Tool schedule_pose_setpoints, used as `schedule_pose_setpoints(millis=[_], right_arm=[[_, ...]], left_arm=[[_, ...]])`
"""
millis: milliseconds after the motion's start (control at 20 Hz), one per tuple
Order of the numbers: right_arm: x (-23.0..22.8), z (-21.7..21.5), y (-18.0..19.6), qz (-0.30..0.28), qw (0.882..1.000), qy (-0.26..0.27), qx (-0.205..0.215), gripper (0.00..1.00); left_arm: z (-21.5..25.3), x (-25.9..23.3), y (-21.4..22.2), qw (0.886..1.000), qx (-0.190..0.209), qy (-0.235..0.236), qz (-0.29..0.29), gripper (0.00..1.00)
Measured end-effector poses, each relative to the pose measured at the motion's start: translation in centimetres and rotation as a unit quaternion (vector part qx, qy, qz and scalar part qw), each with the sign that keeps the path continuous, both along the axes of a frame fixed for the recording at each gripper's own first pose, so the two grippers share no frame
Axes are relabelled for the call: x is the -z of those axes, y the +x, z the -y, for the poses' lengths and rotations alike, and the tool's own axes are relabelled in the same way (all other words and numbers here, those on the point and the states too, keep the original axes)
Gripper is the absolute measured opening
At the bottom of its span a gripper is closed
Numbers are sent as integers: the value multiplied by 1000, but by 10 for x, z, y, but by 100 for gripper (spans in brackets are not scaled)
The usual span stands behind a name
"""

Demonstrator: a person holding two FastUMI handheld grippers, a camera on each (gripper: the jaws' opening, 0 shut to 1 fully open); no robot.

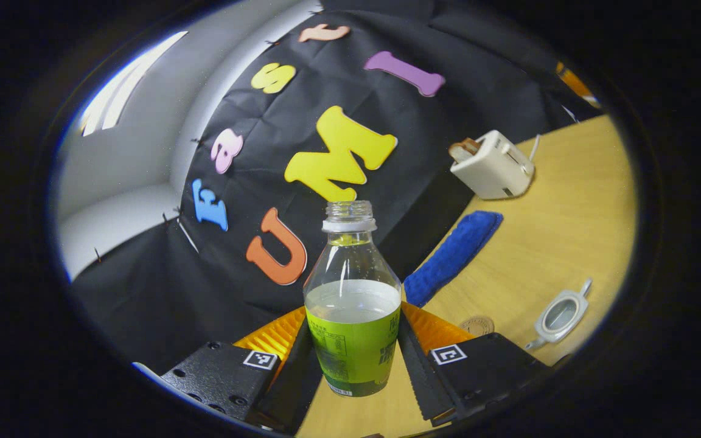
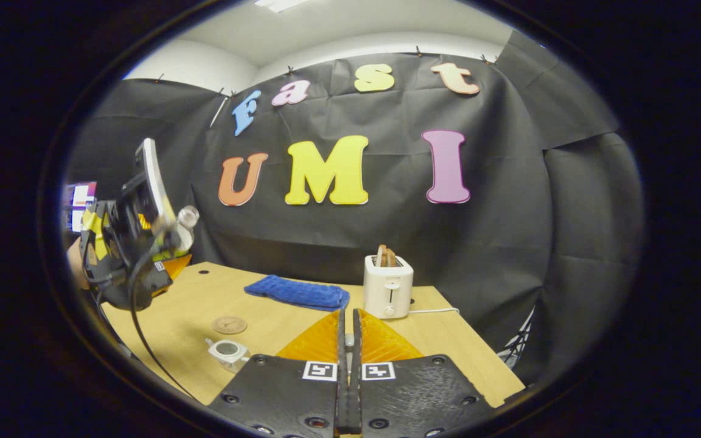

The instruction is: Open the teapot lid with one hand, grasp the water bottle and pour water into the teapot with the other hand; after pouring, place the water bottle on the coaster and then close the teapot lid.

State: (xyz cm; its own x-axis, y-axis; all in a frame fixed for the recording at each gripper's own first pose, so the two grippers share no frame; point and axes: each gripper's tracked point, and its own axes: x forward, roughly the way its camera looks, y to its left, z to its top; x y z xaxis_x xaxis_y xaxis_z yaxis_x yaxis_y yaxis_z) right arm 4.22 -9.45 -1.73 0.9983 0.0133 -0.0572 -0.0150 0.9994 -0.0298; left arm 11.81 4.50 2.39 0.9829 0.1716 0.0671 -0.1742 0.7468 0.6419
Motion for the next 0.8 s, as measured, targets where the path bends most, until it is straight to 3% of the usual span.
schedule_pose_setpoints(millis=[100, 200, 300, 400, 600, 800], right_arm=[[6, -4, 4, -8, 1000, 1, -2, 0], [10, -6, 8, -13, 1000, -3, -2, 0], [15, -6, 10, -16, 1000, -13, 0, 0], [18, -12, 13, -22, 1000, -4, -12, 0], [29, -6, 22, -36, 999, 6, -9, 0], [39, -5, 28, -48, 999, 10, -5, 0]], left_arm=[[0, 16, 19, 993, 12, -116, -3, 76], [8, 35, 37, 974, 38, -223, -20, 76], [15, 46, 57, 952, 58, -300, -23, 77], [13, 63, 76, 939, 57, -339, -25, 77], [10, 91, 102, 924, 56, -377, -35, 78], [10, 99, 105, 923, 57, -379, -42, 79]])
